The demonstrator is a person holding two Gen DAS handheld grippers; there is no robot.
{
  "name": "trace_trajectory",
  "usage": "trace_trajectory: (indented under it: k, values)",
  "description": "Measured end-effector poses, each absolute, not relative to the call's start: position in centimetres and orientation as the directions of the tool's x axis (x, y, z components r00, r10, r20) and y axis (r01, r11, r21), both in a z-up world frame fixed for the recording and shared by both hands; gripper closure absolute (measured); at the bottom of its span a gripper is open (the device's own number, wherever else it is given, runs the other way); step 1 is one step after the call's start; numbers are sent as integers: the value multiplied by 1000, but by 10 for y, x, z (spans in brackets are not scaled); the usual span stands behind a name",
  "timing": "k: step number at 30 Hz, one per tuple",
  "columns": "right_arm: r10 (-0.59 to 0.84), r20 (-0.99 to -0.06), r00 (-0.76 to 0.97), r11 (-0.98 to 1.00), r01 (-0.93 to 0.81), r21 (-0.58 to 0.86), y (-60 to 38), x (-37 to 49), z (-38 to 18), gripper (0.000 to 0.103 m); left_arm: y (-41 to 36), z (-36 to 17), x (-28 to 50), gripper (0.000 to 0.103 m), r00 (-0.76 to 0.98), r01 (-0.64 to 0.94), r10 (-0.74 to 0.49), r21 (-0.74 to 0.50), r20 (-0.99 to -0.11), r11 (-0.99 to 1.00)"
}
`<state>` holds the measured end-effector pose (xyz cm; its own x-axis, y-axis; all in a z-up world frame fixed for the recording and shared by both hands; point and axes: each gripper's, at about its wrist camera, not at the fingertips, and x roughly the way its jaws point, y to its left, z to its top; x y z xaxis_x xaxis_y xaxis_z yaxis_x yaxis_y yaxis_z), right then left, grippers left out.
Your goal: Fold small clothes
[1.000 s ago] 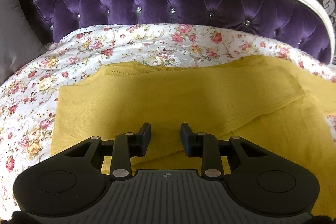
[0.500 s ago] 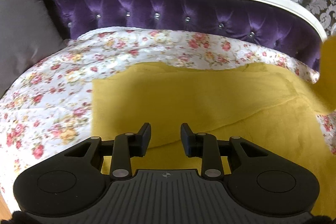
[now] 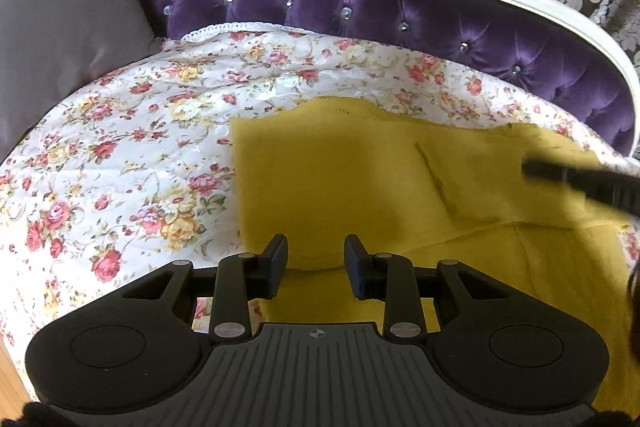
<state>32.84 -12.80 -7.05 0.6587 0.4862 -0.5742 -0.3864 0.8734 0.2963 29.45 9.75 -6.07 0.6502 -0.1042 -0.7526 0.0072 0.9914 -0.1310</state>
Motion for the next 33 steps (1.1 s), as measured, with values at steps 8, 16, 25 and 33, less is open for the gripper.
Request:
trace_trajectory:
  k: [8,16,25,33]
  values:
    - [340,-664,666,939,-273,207,-165,276,-95,41,65,-52,325,72,634,89,-199,-185,-747,979]
    - [291,-664,689,954,-265,143,-162,251,-112,20,17,-70,365,72,551,134,-252,-214,-796,968]
    - [311,-651,693,944,-306,126,-156,247,-121,3,-1,-74,382,64,547,111,-243,-219,-801,970]
    - [317,-645,695,943,-306,132,-156,246,-122,2,-11,-26,373,101,650,146,-236,-186,-722,972]
